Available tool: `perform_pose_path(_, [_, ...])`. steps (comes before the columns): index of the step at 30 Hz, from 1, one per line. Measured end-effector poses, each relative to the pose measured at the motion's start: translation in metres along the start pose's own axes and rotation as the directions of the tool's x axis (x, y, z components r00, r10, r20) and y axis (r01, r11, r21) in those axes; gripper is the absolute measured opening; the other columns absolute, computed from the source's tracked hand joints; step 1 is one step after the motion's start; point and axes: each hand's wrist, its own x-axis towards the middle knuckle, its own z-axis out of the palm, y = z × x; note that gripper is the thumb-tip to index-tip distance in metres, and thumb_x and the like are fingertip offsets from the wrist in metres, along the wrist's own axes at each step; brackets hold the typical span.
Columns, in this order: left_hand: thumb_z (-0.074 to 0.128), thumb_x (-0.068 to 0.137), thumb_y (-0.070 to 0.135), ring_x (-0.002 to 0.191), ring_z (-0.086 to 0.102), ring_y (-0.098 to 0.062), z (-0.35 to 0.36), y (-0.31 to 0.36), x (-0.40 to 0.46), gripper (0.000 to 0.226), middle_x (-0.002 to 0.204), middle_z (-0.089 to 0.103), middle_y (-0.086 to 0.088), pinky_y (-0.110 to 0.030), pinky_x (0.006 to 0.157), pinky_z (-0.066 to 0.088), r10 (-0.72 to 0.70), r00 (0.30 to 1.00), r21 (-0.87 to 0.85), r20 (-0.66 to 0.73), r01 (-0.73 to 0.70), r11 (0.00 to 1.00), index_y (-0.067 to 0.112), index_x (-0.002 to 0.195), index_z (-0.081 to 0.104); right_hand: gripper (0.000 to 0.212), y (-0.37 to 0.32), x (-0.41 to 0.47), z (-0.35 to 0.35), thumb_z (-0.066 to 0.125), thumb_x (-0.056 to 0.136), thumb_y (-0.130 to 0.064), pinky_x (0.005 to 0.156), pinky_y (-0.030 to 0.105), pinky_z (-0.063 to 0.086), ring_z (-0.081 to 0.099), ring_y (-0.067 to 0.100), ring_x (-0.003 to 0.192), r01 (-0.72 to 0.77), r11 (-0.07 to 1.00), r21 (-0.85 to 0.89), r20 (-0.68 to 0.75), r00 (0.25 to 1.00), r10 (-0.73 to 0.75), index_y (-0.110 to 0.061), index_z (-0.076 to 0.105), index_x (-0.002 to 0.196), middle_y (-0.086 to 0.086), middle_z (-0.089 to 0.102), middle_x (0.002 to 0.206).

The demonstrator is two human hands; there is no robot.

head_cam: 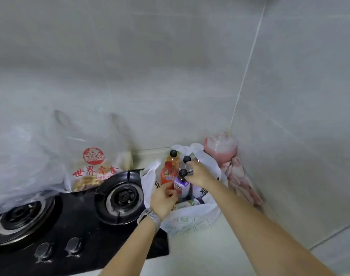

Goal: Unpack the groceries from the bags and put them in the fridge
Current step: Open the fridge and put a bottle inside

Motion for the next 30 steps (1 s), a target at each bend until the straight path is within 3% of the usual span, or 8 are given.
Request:
perform_pose_path(5, [0.056,0.083,-0.004,0.084,0.058,-0.016,0.004,-0.015,0.023,0.041,0.082,0.056,0.012,-0.045,0.089,0.052,-0.09,0.996,-0.081,-0.004,0.089,0.993,0.036,0.076,0.048,0.044,-0.003,0.02,0.02,0.062,0.088,-0.03,0.088,0.037,0.049,0.054,0.034,0.111,0.029,0.96,-0.279,0.12,0.993,0.005,-0.012,0.047,0.125,0.017,0.04,0.137])
perform_pose_path(8, [0.057,0.084,-0.006,0.082,0.055,-0.006,0.004,-0.025,0.035,0.042,0.083,0.056,0.012,-0.039,0.09,0.05,-0.085,0.996,-0.103,0.007,0.086,0.991,0.034,0.076,0.048,0.042,-0.002,0.015,0.028,0.053,0.092,-0.038,0.07,0.036,0.049,0.058,0.034,0.098,0.012,0.914,-0.405,0.04,0.999,0.005,-0.014,0.04,0.123,0.016,0.049,0.124])
perform_pose_path(10, [0.058,0.084,-0.006,0.082,0.056,-0.003,0.005,-0.026,0.036,0.043,0.084,0.057,0.014,-0.022,0.081,0.051,-0.037,0.998,-0.114,0.053,0.043,0.993,0.035,0.078,0.05,0.037,-0.005,0.009,0.031,0.047,0.096,-0.039,0.062,0.034,0.043,0.06,0.033,0.091,-0.009,0.91,-0.415,-0.023,1.0,0.0,-0.014,0.041,0.122,0.014,0.058,0.108])
perform_pose_path(13, [0.059,0.082,-0.009,0.085,0.062,-0.004,0.008,-0.028,0.037,0.04,0.088,0.065,0.012,-0.007,0.069,0.048,0.031,0.993,-0.124,0.111,-0.017,0.992,0.03,0.089,0.059,0.034,-0.008,0.0,0.034,0.049,0.096,-0.039,0.062,0.032,0.04,0.059,0.031,0.093,-0.041,0.94,-0.34,-0.066,0.998,0.02,-0.012,0.044,0.116,0.012,0.06,0.102])
perform_pose_path(16, [0.067,0.076,0.001,0.095,0.068,-0.02,0.01,-0.034,0.044,0.037,0.096,0.071,0.002,-0.017,0.077,0.053,0.099,0.989,-0.109,0.112,-0.087,0.99,0.015,0.11,0.063,0.035,-0.012,-0.007,0.03,0.052,0.093,-0.041,0.066,0.035,0.048,0.059,0.028,0.094,-0.074,0.959,-0.274,-0.143,0.989,0.035,-0.013,0.047,0.114,0.009,0.061,0.102])
perform_pose_path(19, [0.074,0.068,0.025,0.099,0.066,-0.011,0.01,-0.029,0.05,0.052,0.104,0.07,0.006,-0.029,0.086,0.054,0.191,0.978,-0.081,0.09,-0.184,0.98,0.023,0.118,0.06,0.031,-0.026,-0.014,0.012,0.056,0.09,-0.041,0.068,0.038,0.049,0.059,0.027,0.086,-0.042,0.987,-0.155,-0.25,0.968,0.002,-0.012,0.049,0.101,0.007,0.06,0.09])
perform_pose_path(25, [0.082,0.068,0.026,0.092,0.062,0.003,0.003,0.023,0.046,0.051,0.1,0.067,0.013,-0.008,0.074,0.046,0.428,0.9,-0.029,0.089,-0.427,0.904,0.03,0.112,0.057,0.03,-0.074,-0.058,-0.054,0.069,0.082,-0.031,0.066,0.037,0.047,0.06,0.024,0.074,0.027,0.988,0.151,-0.411,0.911,0.038,-0.004,0.057,0.085,0.01,0.063,0.077])
perform_pose_path(30, [0.082,0.068,0.037,0.073,0.062,0.009,0.007,0.065,0.02,0.044,0.078,0.068,0.007,-0.007,0.062,0.046,0.523,0.774,-0.005,0.358,-0.558,0.83,0.022,0.102,0.057,0.017,-0.085,-0.122,-0.108,0.076,0.073,-0.034,0.069,0.031,0.054,0.063,0.009,0.069,-0.038,0.882,0.47,-0.465,0.839,0.284,-0.022,0.065,0.07,-0.007,0.065,0.068])
